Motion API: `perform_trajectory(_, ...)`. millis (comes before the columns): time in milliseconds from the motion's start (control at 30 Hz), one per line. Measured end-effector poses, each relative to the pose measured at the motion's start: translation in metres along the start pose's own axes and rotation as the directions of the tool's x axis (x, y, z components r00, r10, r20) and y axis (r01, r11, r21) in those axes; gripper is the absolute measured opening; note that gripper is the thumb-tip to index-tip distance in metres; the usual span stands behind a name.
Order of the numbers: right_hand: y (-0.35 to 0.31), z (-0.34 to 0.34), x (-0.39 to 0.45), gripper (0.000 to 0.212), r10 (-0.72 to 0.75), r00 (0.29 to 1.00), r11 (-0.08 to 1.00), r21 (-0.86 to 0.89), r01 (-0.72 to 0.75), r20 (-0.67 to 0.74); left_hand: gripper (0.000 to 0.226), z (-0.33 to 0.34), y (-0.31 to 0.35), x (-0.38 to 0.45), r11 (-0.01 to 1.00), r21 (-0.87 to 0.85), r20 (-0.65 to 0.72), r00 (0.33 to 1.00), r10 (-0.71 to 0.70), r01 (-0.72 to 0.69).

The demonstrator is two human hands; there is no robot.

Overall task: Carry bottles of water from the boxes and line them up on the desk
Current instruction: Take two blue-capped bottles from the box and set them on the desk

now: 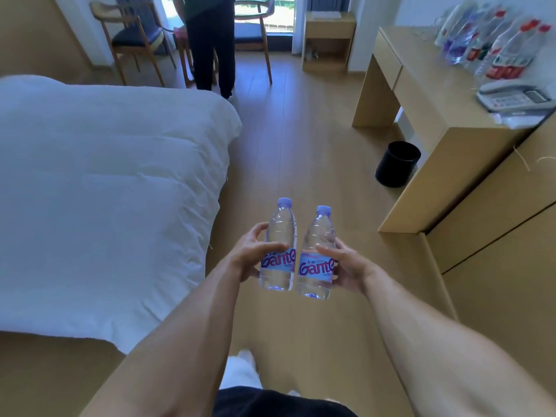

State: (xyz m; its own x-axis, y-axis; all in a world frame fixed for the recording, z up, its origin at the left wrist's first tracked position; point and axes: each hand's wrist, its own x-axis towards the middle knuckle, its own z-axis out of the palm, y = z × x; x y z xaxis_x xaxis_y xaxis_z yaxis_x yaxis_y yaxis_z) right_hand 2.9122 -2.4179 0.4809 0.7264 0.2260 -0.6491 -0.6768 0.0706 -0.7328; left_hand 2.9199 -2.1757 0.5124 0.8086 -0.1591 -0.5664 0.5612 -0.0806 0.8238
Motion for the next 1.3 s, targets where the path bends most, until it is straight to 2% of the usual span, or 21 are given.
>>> perform_trajectory(200, -0.053, -0.029, 0.074, 0.065, 0.018, 0.997, 0.999, 0.033, -0.016, -0.07, 0.071, -0.004, 0.048, 0.104, 0.999, 0.044, 0.072, 0.997, -0.027, 0.024)
perform_trajectory(433, -0.144, -0.051, 0.163, 0.059, 0.06, 0.979, 0.994, 0.103, -0.041, -0.194, 0.065, -0.019, 0.124, 0.243, 0.99, 0.125, 0.192, 0.977, -0.091, 0.068)
perform_trajectory(567, -0.195, -0.062, 0.204, 0.072, 0.041, 0.966, 0.991, 0.135, -0.007, -0.254, 0.064, -0.028, 0.178, 0.308, 0.983, 0.164, 0.242, 0.964, -0.115, 0.076)
perform_trajectory(667, -0.229, -0.07, 0.228, 0.073, 0.039, 0.955, 0.987, 0.162, 0.01, -0.294, 0.055, -0.026, 0.215, 0.35, 0.978, 0.196, 0.264, 0.957, -0.121, 0.07)
perform_trajectory(767, -0.26, -0.085, 0.256, 0.069, 0.03, 0.943, 0.979, 0.199, 0.038, -0.331, 0.059, -0.02, 0.246, 0.392, 0.978, 0.2, 0.301, 0.945, -0.124, 0.065)
perform_trajectory(933, -0.305, -0.121, 0.306, 0.061, 0.039, 0.937, 0.974, 0.221, 0.042, -0.348, 0.061, -0.005, 0.285, 0.465, 0.97, 0.24, 0.32, 0.94, -0.123, 0.045)
perform_trajectory(1067, -0.345, -0.157, 0.358, 0.065, 0.029, 0.943, 0.972, 0.229, 0.051, -0.333, 0.067, 0.005, 0.322, 0.527, 0.963, 0.268, 0.316, 0.94, -0.127, 0.04)
perform_trajectory(1300, -0.448, -0.226, 0.446, 0.06, 0.015, 0.96, 0.973, 0.226, 0.051, -0.278, 0.075, 0.037, 0.413, 0.639, 0.96, 0.273, 0.274, 0.952, -0.135, 0.058)
